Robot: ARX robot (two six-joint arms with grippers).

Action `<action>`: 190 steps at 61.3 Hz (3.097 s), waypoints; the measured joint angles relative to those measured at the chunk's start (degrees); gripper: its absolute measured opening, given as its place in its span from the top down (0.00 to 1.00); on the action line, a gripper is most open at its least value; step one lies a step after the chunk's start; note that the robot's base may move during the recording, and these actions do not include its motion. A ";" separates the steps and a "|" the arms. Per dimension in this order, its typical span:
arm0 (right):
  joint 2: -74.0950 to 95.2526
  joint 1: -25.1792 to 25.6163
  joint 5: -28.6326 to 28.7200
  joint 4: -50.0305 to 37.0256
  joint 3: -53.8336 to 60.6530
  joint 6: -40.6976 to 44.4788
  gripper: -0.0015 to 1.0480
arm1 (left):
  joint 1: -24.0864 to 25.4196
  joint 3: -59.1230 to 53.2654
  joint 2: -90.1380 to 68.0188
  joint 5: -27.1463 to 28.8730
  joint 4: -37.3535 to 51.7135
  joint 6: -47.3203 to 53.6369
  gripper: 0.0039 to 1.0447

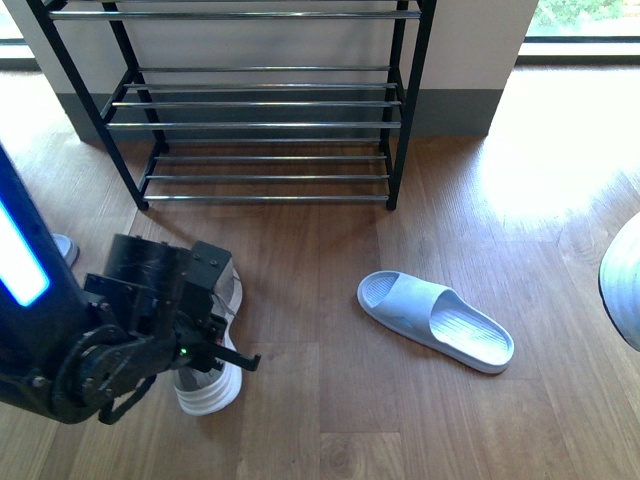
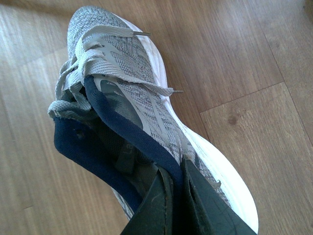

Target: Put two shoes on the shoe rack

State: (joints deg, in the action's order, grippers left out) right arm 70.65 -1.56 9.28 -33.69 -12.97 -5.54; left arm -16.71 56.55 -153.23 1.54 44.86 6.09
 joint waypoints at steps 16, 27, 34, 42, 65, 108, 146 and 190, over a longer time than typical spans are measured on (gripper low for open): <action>0.00 -0.02 0.02 0.00 0.00 -0.02 0.98 | -1.25 7.19 -7.08 0.52 -3.80 -3.30 0.98; 0.00 0.00 0.02 0.00 0.00 -0.02 0.98 | -1.22 9.51 -7.98 0.37 -5.01 -4.52 0.80; 0.00 0.00 0.00 0.00 0.00 0.00 0.98 | -0.59 10.45 -8.31 0.15 -5.64 -5.20 0.64; 0.00 -0.02 0.02 0.00 0.00 -0.02 0.98 | 0.15 12.13 -8.41 0.00 -7.19 -5.75 0.42; 0.00 -0.02 0.00 0.00 0.00 0.00 0.98 | 0.52 16.28 -11.15 2.84 -10.16 -4.87 0.57; 0.00 0.00 0.02 0.00 0.00 0.00 0.98 | 3.39 -5.29 9.77 8.09 1.84 0.52 0.99; 0.00 0.00 0.00 0.00 0.00 0.00 0.98 | 4.63 -38.93 84.78 18.12 -17.57 9.11 0.99; 0.00 0.00 0.13 0.00 0.09 -0.02 0.98 | 4.39 -39.15 88.56 18.03 -17.88 9.79 0.99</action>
State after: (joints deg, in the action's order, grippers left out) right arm 70.65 -1.56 9.41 -33.69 -12.88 -5.56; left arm -12.32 17.41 -64.66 19.57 26.98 15.88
